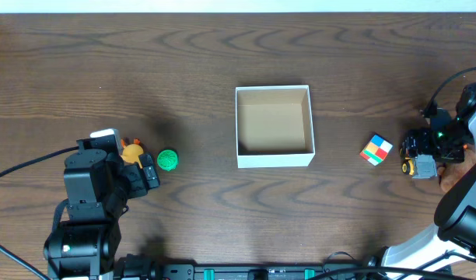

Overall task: Pack container
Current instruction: 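Move the right gripper over the yellow toy truck and grasp it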

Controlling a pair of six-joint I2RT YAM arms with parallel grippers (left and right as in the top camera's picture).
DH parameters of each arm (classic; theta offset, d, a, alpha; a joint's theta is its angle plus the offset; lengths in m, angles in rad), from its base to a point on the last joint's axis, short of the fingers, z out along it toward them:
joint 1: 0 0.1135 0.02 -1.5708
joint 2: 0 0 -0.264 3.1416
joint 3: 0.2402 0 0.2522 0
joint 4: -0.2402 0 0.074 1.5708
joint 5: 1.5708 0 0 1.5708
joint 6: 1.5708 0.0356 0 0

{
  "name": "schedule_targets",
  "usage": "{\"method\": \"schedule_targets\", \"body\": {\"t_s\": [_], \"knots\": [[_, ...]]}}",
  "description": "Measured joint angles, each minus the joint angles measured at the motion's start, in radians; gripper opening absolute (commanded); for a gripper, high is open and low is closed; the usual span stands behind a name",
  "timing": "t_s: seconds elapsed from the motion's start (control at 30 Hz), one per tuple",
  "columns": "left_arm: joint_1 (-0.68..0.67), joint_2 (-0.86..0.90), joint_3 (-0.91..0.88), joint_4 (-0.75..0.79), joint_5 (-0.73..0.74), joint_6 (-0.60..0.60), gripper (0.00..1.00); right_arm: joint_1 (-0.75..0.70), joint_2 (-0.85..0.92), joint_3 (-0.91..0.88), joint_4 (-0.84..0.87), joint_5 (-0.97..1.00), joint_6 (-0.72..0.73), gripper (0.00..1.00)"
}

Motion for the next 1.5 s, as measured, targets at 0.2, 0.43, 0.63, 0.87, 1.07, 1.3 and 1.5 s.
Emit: {"method": "schedule_targets", "body": {"t_s": [0.2,0.43,0.63,0.87,1.07,1.3,1.5], "knots": [[0.000,0.000,0.000,0.000,0.000,0.000,0.98,0.000,0.000,0.000,0.001,0.000,0.010,0.72],[0.000,0.000,0.000,0.000,0.000,0.000,0.98,0.000,0.000,0.000,0.008,0.000,0.010,0.59],[0.000,0.000,0.000,0.000,0.000,0.000,0.98,0.000,0.000,0.000,0.011,0.000,0.014,0.55],[0.000,0.000,0.000,0.000,0.000,0.000,0.98,0.000,0.000,0.000,0.016,0.000,0.014,0.48],[0.000,0.000,0.000,0.000,0.000,0.000,0.98,0.000,0.000,0.000,0.016,-0.001,0.015,0.45],[0.000,0.000,0.000,0.000,0.000,0.000,0.98,0.000,0.000,0.000,0.017,-0.001,0.018,0.32],[0.000,0.000,0.000,0.000,0.000,0.000,0.98,0.000,0.000,0.000,0.024,-0.003,0.037,0.01]]}}
